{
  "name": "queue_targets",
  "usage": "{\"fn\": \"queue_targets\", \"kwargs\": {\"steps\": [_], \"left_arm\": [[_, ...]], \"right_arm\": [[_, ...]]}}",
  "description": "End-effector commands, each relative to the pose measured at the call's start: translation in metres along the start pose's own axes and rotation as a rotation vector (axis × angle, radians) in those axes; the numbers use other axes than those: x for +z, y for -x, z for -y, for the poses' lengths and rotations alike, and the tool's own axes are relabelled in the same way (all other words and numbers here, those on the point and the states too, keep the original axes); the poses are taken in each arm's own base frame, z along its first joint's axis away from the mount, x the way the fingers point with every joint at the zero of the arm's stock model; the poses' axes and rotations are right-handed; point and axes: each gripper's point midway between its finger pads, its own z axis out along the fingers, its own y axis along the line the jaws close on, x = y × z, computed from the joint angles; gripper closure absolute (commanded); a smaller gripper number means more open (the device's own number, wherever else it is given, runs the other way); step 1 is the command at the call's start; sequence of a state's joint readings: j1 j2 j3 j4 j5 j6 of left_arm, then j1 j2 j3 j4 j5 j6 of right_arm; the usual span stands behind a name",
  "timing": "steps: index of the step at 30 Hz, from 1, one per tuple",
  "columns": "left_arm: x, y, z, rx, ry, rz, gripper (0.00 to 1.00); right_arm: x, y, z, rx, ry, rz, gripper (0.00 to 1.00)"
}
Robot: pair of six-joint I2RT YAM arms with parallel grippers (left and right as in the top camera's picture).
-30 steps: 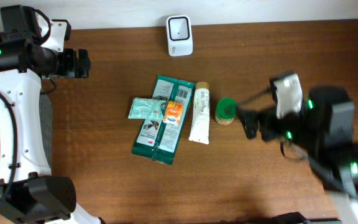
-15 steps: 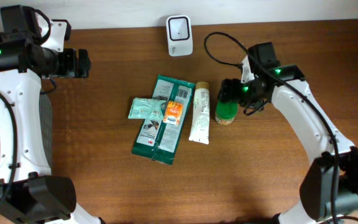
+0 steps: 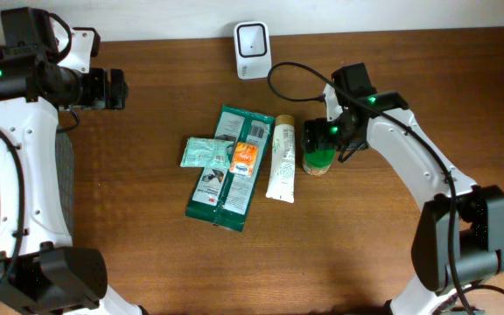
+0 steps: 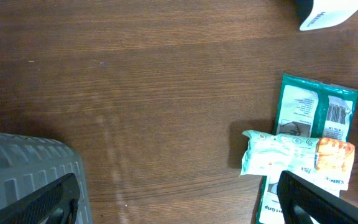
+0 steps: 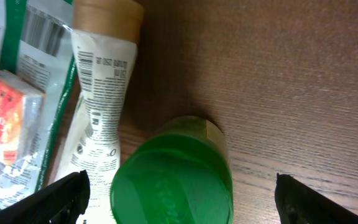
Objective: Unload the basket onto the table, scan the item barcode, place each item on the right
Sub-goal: 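Grasp the green-lidded jar with the right gripper and lift it toward the scanner, then hold the jar under the scanner with the right gripper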
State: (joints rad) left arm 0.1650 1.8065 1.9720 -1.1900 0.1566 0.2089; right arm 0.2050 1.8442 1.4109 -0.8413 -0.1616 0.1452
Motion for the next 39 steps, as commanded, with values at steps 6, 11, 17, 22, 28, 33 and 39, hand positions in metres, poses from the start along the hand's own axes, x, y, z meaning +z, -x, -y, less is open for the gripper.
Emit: {"fn": "queue_targets", "kwargs": {"steps": [6,11,17,22,28,33,39], "left_arm": [[-0.003,0.002,0.0,-0.013,0.0,0.009,0.01],[-0.003,0.002,0.0,-0.013,-0.001,0.009,0.01],[-0.003,0.002,0.0,-0.013,0.0,0.009,0.01],[-0.003,0.002,0.0,-0.013,-0.001,0.009,0.01],[-0.003,0.002,0.0,-0.013,-0.001,0.009,0.01],[-0.003,0.002,0.0,-0.013,-0.001,0.009,0.01],[-0.003,0.002,0.0,-0.013,-0.001,0.009,0.01]], "right_arm": [[0.017,-0.007,-0.007,-0.073,-0.044,-0.042,0.25],[0.02,-0.014,-0.002,-0.07,-0.065,-0.064,0.31],[0.019,-0.018,-0.003,-0.068,-0.059,-0.08,0.38],[-0.026,-0.007,-0.035,-0.208,0.076,-0.084,0.43],[-0.086,-0.023,-0.13,-0.606,0.692,0.002,0.47],[-0.132,-0.017,-0.172,-0.598,1.045,0.116,0.48],[-0.177,-0.004,-0.189,-0.654,1.179,0.227,0.48]]}}
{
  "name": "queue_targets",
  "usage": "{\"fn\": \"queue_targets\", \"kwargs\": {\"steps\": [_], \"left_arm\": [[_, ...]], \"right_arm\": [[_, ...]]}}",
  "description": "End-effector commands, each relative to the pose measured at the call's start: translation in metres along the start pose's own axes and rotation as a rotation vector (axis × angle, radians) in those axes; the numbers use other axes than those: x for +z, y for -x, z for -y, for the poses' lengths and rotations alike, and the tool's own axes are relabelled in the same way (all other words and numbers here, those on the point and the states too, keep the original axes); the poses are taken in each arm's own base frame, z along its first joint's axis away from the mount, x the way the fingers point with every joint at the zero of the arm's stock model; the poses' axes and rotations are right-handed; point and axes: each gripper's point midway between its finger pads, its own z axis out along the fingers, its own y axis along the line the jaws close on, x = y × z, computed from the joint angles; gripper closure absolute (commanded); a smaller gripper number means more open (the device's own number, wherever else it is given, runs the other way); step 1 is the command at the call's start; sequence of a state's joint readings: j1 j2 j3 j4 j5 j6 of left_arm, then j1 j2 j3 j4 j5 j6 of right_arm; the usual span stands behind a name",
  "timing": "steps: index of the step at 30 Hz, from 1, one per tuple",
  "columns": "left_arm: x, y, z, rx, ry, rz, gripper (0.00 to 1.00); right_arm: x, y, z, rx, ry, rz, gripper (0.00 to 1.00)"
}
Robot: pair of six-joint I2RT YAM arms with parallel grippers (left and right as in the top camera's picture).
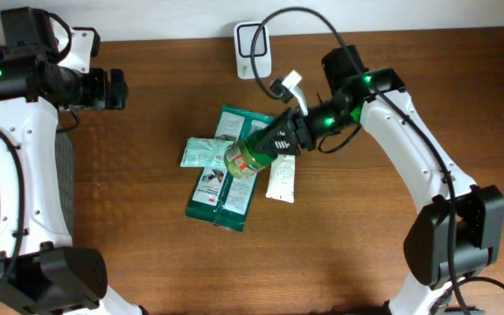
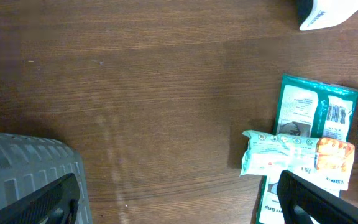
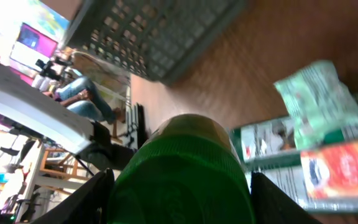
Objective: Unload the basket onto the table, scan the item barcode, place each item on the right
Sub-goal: 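Hold the jar under the scanner with the right gripper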
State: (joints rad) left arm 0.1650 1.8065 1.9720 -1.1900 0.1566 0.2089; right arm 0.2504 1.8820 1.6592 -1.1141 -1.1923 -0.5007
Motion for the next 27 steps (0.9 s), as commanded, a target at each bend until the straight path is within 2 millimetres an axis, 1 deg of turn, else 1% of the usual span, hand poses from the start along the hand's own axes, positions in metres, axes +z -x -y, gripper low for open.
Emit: {"fn": "queue_targets", "kwargs": {"steps": [1,3,5,6,8,9,11,13,15,17,18,20,22,23,24,25,26,27], "left_arm": [[-0.003,0.002,0.0,-0.013,-0.001,0.009,0.01],[-0.003,0.002,0.0,-0.013,0.0,0.009,0.01],[-0.003,0.002,0.0,-0.013,0.0,0.009,0.01],[-0.003,0.002,0.0,-0.013,-0.001,0.009,0.01],[-0.003,0.002,0.0,-0.013,0.0,0.009,0.01],[-0.003,0.002,0.0,-0.013,-0.001,0.009,0.01],[-0.003,0.002,0.0,-0.013,0.0,0.009,0.01],[-0.003,0.002,0.0,-0.013,0.0,0.009,0.01],[-0.003,0.002,0.0,-0.013,-0.001,0.009,0.01],[-0.003,0.002,0.0,-0.013,0.0,0.009,0.01],[-0.003,0.002,0.0,-0.013,0.0,0.009,0.01],[-0.003,0.002,0.0,-0.013,-0.001,0.009,0.01],[-0.003,0.002,0.0,-0.013,0.0,0.009,0.01],[-0.003,0.002,0.0,-0.013,0.0,0.009,0.01],[-0.003,0.002,0.0,-0.013,-0.001,0.009,0.01],[-0.003,0.002,0.0,-0.013,0.0,0.009,0.01],[-0.003,0.002,0.0,-0.013,-0.001,0.009,0.01],[-0.003,0.002,0.0,-0.013,0.0,0.009,0.01]], "right_arm": [[-0.017,0.041,-0.053,-0.158,0.113,0.11,0.48],[-0.025,0.055,-0.072,-0.221,0.117,0.134,0.47],[-0.033,0.064,-0.089,-0.274,0.109,0.148,0.47],[-0.036,0.066,-0.096,-0.297,0.105,0.154,0.47],[-0.045,0.07,-0.118,-0.356,0.094,0.169,0.47],[-0.047,0.07,-0.124,-0.373,0.084,0.171,0.47],[-0.049,0.069,-0.127,-0.387,0.061,0.168,0.47],[-0.047,0.067,-0.114,-0.382,-0.013,0.142,0.47],[-0.042,0.061,-0.083,-0.375,-0.189,0.064,0.47],[-0.036,0.055,-0.041,-0.372,-0.435,-0.049,0.47],[-0.036,0.055,-0.013,-0.355,-0.593,-0.1,0.47],[-0.039,0.061,0.03,-0.367,-0.819,-0.158,0.47],[-0.042,0.074,0.069,-0.396,-0.998,-0.177,0.5],[-0.049,0.084,0.098,-0.425,-1.112,-0.182,0.52],[-0.051,0.091,0.116,-0.505,-1.165,-0.223,0.55],[-0.05,0.096,0.131,-0.604,-1.193,-0.276,0.57],[-0.048,0.106,0.152,-0.771,-1.232,-0.359,0.61],[-0.047,0.114,0.164,-0.858,-1.263,-0.391,0.62]]}}
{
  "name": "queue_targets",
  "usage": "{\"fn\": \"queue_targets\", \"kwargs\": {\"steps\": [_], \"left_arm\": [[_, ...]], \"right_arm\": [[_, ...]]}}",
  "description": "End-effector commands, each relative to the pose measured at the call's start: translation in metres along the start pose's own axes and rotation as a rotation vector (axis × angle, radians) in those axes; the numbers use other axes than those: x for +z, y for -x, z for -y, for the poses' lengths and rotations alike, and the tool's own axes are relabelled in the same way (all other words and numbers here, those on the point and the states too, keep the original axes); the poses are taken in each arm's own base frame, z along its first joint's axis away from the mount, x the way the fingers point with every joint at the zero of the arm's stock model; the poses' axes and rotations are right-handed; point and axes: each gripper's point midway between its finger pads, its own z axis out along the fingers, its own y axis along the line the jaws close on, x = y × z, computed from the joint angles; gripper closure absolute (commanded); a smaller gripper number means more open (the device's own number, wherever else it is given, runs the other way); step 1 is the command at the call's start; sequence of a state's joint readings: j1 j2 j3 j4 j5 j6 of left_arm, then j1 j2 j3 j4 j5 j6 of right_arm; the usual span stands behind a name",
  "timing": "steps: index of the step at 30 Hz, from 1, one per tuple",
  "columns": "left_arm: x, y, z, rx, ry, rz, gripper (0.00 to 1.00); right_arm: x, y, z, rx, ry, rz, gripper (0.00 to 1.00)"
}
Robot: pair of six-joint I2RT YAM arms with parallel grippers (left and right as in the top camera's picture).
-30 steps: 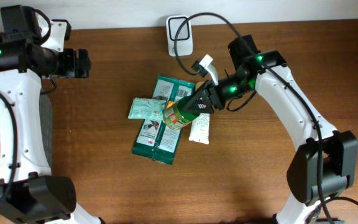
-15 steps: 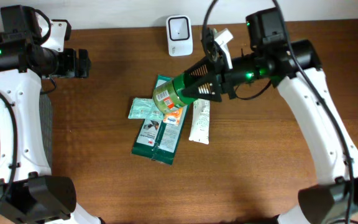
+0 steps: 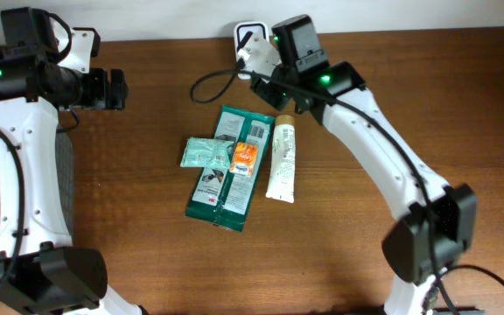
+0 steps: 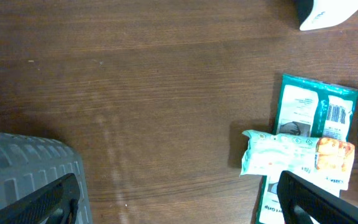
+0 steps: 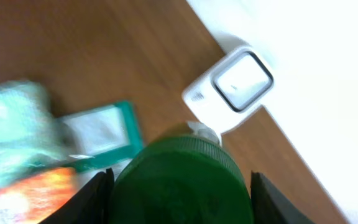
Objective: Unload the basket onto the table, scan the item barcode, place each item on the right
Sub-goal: 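Hold the jar under the scanner with the right gripper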
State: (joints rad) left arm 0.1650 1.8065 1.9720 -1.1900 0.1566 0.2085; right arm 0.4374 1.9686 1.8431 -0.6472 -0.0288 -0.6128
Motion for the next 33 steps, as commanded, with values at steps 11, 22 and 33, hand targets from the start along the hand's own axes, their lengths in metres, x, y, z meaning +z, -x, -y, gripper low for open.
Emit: {"fn": "queue_targets", "kwargs": {"steps": [11,22,33], "left_arm": [[-0.003,0.002,0.0,-0.013,0.0,0.009,0.01],[-0.003,0.002,0.0,-0.013,-0.001,0.009,0.01],[-0.003,0.002,0.0,-0.013,0.0,0.009,0.01]], "right_arm": [[0.097,0.041,0.083,-0.84,-0.586,0.038,0.56],[0.109,0.041,0.065,-0.886,-0.525,0.065,0.55],[0.02,0.096,0.05,-0.58,-0.418,0.269,0.56]]}}
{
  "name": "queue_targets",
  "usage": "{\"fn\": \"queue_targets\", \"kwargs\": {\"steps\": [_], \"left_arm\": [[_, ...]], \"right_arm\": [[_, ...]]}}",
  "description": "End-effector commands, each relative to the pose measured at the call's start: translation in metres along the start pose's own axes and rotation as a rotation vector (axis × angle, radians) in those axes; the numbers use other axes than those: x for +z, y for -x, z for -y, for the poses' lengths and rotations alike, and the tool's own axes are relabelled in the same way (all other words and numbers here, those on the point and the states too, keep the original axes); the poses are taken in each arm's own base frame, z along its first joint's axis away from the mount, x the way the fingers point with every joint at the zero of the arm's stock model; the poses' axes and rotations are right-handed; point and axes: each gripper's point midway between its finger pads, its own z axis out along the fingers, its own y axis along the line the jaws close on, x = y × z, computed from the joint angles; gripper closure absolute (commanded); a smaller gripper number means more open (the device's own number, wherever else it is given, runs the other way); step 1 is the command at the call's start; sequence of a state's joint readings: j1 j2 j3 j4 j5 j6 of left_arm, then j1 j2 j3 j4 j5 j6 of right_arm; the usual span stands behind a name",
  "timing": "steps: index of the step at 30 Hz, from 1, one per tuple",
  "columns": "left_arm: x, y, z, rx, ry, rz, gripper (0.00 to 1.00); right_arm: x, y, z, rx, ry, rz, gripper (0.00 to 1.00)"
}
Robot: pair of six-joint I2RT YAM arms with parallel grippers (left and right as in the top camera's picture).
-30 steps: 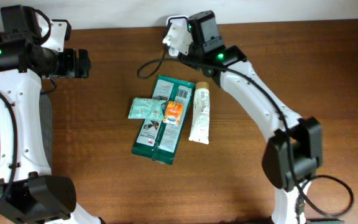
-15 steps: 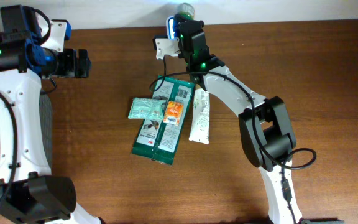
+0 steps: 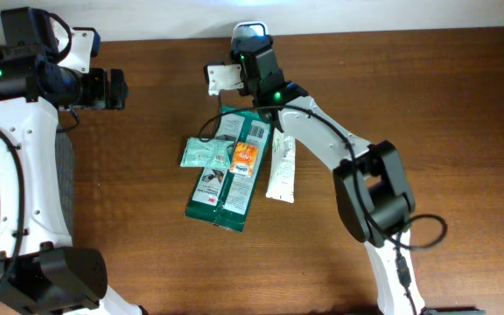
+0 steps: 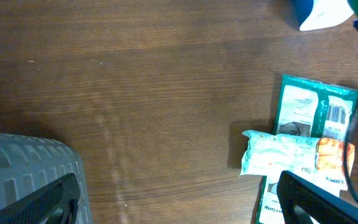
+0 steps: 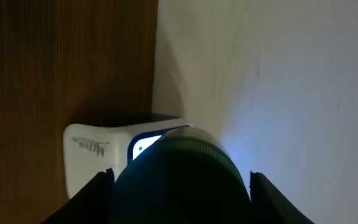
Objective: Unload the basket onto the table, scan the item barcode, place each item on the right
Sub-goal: 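Hold the jar under the scanner with the right gripper, then set the jar down on the table's right side, then grasp the white tube by its middle with the right gripper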
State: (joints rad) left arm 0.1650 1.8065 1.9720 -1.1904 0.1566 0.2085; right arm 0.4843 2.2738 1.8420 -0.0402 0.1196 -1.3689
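Note:
The green-lidded jar (image 5: pixel 182 183) fills the bottom of the right wrist view, dark, and my right gripper (image 5: pixel 182 190) is shut on it. It is held right in front of the white barcode scanner (image 5: pixel 98 149), whose window (image 5: pixel 145 146) glows. In the overhead view the right gripper (image 3: pixel 254 54) is at the scanner (image 3: pixel 250 31) by the table's far edge, and the jar is hidden under the wrist. My left gripper (image 3: pixel 103 87) hangs open at the far left, its fingers (image 4: pixel 42 202) wide apart over bare wood.
A green pouch (image 3: pixel 226 171) lies mid-table with a mint packet (image 3: pixel 204 151) and an orange packet (image 3: pixel 245 157) on it. A white tube (image 3: pixel 280 166) lies beside it. A grey basket (image 4: pixel 30 174) stands at the left edge. A white wall (image 5: pixel 278 81) stands behind the scanner.
My right gripper has moved left with the jar, from just right of the scanner to right against its front. The scanner window now glows. The left arm has not moved.
My right gripper was open around the jar standing on the table right of the tube. Then it held the jar tilted in the air over the pouch. Then the jar was up near the scanner, and now it is at the scanner's lit window.

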Motion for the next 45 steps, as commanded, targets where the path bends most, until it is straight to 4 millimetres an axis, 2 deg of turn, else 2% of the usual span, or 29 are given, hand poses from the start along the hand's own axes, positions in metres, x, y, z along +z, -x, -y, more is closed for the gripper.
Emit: {"fn": "queue_targets", "kwargs": {"steps": [1,3,5,7,9,12,14,16,18,20,23,24,26,27,31,33,34,35,37,38,39,40,41,42,43,44,45], "left_arm": [[-0.003,0.002,0.0,-0.013,-0.001,0.01,0.01],[-0.003,0.002,0.0,-0.013,0.0,0.01,0.01],[-0.003,0.002,0.0,-0.013,0.0,0.009,0.01],[-0.003,0.002,0.0,-0.013,0.0,0.009,0.01],[-0.003,0.002,0.0,-0.013,0.0,0.009,0.01],[-0.003,0.002,0.0,-0.013,0.0,0.009,0.01],[-0.003,0.002,0.0,-0.012,-0.001,0.01,0.01],[-0.003,0.002,0.0,-0.013,0.0,0.009,0.01],[-0.003,0.002,0.0,-0.013,0.0,0.009,0.01],[-0.003,0.002,0.0,-0.013,-0.001,0.009,0.01],[-0.003,0.002,0.0,-0.013,0.0,0.01,0.01],[-0.003,0.002,0.0,-0.013,0.0,0.01,0.01],[-0.003,0.002,0.0,-0.013,-0.001,0.009,0.01],[-0.003,0.002,0.0,-0.013,0.0,0.01,0.01],[-0.003,0.002,0.0,-0.013,-0.001,0.009,0.01],[-0.003,0.002,0.0,-0.013,0.0,0.009,0.01],[-0.003,0.002,0.0,-0.013,0.0,0.01,0.01],[-0.003,0.002,0.0,-0.013,0.0,0.01,0.01],[-0.003,0.002,0.0,-0.013,0.0,0.009,0.01],[-0.003,0.002,0.0,-0.012,0.0,0.009,0.01],[-0.003,0.002,0.0,-0.013,0.0,0.009,0.01],[-0.003,0.002,0.0,-0.013,-0.001,0.009,0.01],[-0.003,0.002,0.0,-0.013,0.0,0.009,0.01],[-0.003,0.002,0.0,-0.013,0.0,0.009,0.01],[-0.003,0.002,0.0,-0.013,0.0,0.009,0.01],[-0.003,0.002,0.0,-0.013,0.0,0.009,0.01],[-0.003,0.002,0.0,-0.013,0.0,0.009,0.01]], "right_arm": [[-0.091,0.029,0.109,0.271,-0.152,0.156,0.56],[-0.142,0.043,0.136,0.467,-0.118,0.273,0.56],[-0.178,0.044,0.149,0.663,-0.068,0.335,0.54],[-0.215,0.028,0.154,0.935,0.021,0.343,0.49],[-0.236,-0.003,0.142,1.076,0.111,0.284,0.49],[-0.239,-0.058,0.111,1.21,0.191,0.102,0.49],[-0.238,-0.098,0.079,1.277,0.259,-0.044,0.49],[-0.234,-0.139,0.042,1.349,0.328,-0.2,0.49],[-0.229,-0.17,0.011,1.406,0.387,-0.322,0.53],[-0.219,-0.217,-0.034,1.465,0.44,-0.502,0.54],[-0.202,-0.26,-0.094,1.538,0.538,-0.656,0.54],[-0.197,-0.27,-0.107,1.557,0.555,-0.684,0.53],[-0.187,-0.297,-0.129,1.598,0.558,-0.724,0.53],[-0.185,-0.309,-0.133,1.614,0.542,-0.732,0.53],[-0.191,-0.349,-0.126,1.661,0.432,-0.732,0.53],[-0.194,-0.357,-0.126,1.673,0.416,-0.737,0.52],[-0.195,-0.359,-0.126,1.677,0.41,-0.738,0.44],[-0.195,-0.359,-0.126,1.676,0.409,-0.737,0.27],[-0.195,-0.354,-0.114,1.686,0.405,-0.69,0.01],[-0.196,-0.348,-0.103,1.705,0.405,-0.643,0.02],[-0.201,-0.337,-0.08,1.72,0.392,-0.562,0.02],[-0.205,-0.331,-0.067,1.732,0.38,-0.527,0.02],[-0.215,-0.32,-0.042,1.788,0.342,-0.484,0.02],[-0.225,-0.305,-0.022,1.847,0.336,-0.428,0.02],[-0.234,-0.281,-0.005,1.93,0.359,-0.355,0.02],[-0.242,-0.26,0.005,1.995,0.404,-0.302,0.02],[-0.248,-0.239,0.006,2.013,0.471,-0.272,0.02]]}}
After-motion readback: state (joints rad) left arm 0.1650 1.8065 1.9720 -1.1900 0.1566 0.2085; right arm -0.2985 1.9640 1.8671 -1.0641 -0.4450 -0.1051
